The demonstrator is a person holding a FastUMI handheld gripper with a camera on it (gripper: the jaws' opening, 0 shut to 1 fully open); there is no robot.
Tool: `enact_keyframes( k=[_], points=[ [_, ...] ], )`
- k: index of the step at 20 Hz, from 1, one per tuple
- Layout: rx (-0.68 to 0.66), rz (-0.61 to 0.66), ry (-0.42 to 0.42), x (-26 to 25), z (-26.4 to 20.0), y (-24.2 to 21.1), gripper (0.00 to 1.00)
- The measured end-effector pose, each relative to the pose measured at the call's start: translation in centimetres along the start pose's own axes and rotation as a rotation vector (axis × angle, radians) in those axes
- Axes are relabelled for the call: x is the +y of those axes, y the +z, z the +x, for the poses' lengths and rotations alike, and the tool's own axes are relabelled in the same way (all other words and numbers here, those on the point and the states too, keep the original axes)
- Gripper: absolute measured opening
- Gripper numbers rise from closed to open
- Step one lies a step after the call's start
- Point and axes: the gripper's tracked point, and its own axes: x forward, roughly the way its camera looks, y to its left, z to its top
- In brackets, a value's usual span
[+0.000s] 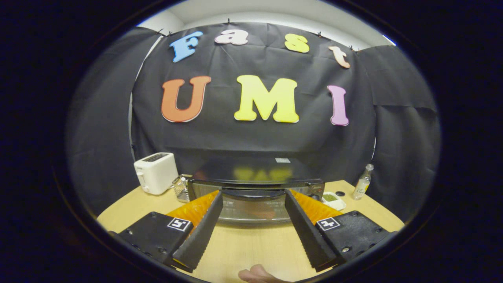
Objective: Open the toaster oven, put the food inside, and close the toaster oven door.
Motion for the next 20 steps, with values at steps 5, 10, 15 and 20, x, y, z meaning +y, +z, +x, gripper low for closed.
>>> enact_keyframes(
  k=[5,10,15,20],
  points=[
    [-0.134,-0.011,0.019,-0.6,-8.8,5.7,1.0],
    [-0.216,0.023,0.002,-1.9,-17.3,7.7,1.0],
    [-0.229,0.05,0.023,-2.5,-21.6,7.8,1.0],
    [-0.152,0.052,0.032,-3.0,-20.9,5.9,1.0]
  ],
)
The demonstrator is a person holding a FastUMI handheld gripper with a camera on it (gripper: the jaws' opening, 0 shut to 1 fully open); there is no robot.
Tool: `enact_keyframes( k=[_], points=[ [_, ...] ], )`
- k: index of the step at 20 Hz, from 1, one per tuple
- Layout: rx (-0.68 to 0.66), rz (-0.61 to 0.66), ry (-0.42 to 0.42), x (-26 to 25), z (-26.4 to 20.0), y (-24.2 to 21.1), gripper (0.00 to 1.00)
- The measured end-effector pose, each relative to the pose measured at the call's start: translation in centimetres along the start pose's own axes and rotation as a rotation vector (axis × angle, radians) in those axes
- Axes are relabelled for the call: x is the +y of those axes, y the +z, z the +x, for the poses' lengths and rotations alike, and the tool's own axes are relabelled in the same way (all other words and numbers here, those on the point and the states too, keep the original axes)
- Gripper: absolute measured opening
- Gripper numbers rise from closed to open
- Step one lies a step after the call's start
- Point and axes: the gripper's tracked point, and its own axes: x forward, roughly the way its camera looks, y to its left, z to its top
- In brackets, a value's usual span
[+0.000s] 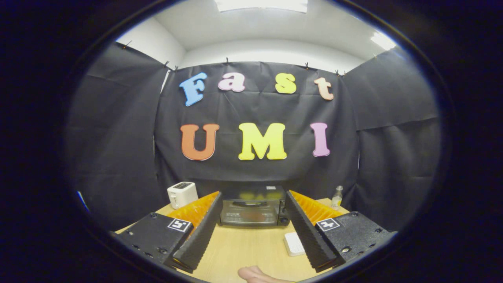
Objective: Open the toaster oven, put the food inside, and close the toaster oven door.
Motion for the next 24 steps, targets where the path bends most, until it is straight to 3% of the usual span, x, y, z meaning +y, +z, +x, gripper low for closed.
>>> enact_keyframes(
  k=[24],
  points=[
    [0.014,0.017,-0.023,-2.7,0.2,-1.0,1.0]
  ],
)
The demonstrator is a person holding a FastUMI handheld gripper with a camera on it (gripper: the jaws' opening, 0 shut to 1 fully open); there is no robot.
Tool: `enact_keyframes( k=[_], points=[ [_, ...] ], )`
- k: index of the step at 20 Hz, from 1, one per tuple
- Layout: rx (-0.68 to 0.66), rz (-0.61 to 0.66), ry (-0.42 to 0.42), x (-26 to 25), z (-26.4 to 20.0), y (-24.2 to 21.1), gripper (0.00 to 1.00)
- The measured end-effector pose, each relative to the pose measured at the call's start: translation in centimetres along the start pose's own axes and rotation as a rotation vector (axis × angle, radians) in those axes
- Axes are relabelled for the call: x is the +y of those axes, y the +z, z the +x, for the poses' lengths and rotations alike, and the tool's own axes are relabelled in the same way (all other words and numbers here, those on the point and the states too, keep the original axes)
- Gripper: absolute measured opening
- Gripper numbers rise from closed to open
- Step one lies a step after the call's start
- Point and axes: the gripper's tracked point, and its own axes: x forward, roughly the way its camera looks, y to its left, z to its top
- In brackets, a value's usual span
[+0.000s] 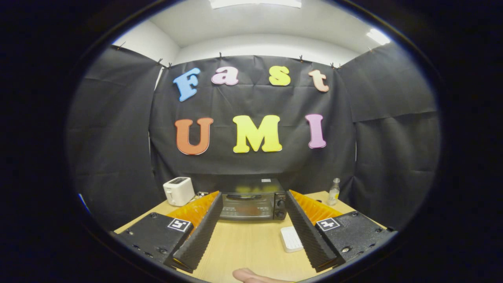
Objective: Open the toaster oven, put the food inside, and close the toaster oven door.
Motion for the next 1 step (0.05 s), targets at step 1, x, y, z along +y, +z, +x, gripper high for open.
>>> enact_keyframes(
  k=[1],
  points=[
    [-0.001,0.002,0.0,-0.06,0.05,-0.02,1.0]
  ],
)
